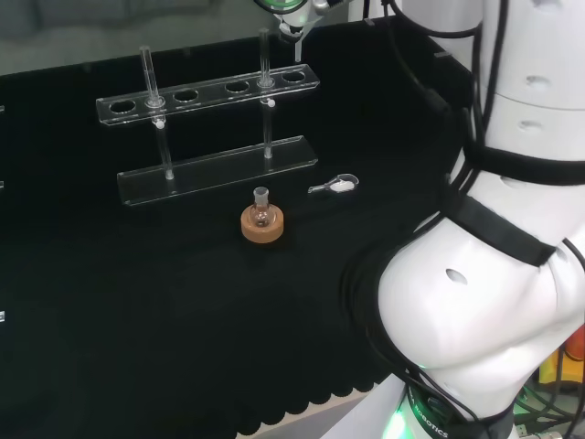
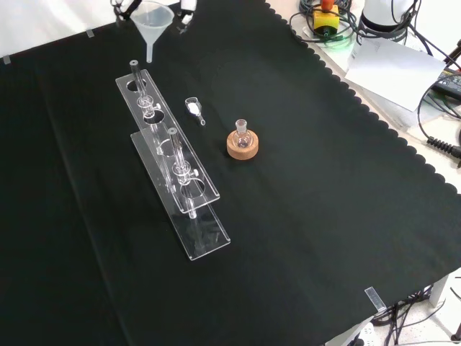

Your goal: Place the funnel on the round-bottom flask.

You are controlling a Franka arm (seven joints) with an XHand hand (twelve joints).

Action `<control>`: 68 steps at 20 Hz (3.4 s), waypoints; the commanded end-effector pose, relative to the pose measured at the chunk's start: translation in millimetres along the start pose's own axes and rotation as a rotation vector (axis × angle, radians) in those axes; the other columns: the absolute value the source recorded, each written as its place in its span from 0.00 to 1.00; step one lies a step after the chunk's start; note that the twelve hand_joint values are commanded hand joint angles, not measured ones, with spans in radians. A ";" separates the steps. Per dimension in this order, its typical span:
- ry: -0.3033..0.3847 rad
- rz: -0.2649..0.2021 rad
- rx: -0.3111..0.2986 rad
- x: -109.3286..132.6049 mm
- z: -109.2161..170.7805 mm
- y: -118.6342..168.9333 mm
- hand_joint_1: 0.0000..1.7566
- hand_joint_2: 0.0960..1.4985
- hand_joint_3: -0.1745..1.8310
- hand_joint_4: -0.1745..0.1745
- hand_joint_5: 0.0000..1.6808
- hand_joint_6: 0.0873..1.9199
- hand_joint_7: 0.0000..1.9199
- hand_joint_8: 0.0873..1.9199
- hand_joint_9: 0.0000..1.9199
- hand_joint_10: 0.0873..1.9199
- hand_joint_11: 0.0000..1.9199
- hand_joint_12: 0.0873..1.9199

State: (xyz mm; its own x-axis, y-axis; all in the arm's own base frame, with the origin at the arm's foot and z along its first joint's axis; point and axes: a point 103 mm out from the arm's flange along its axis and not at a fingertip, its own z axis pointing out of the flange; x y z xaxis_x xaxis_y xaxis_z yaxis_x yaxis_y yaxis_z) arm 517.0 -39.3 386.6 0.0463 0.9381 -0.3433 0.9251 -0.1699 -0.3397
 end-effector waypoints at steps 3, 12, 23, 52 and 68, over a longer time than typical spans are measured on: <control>-0.002 0.015 0.007 10.3 4.0 -54.1 0.51 0.43 0.41 0.53 0.40 0.34 0.28 0.31 0.47 0.20 0.28 0.67; 0.012 -0.003 0.017 37.8 22.5 -93.8 0.50 0.43 0.42 0.53 0.40 0.34 0.28 0.31 0.47 0.20 0.28 0.67; -0.002 -0.067 0.066 97.8 57.3 -103.3 0.50 0.43 0.42 0.53 0.40 0.35 0.28 0.31 0.47 0.20 0.28 0.67; -0.009 -0.115 0.207 147.4 124.8 -75.7 0.50 0.43 0.43 0.53 0.40 0.35 0.28 0.31 0.47 0.20 0.28 0.67; -0.007 -0.119 0.223 151.7 134.7 -68.6 0.50 0.43 0.43 0.52 0.40 0.35 0.28 0.31 0.47 0.20 0.28 0.67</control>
State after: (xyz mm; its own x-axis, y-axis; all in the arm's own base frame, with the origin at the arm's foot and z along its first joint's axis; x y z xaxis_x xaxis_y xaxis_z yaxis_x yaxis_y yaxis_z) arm 407.7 69.3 244.7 -0.0728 0.9560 -0.2843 0.8187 -0.1055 -0.5644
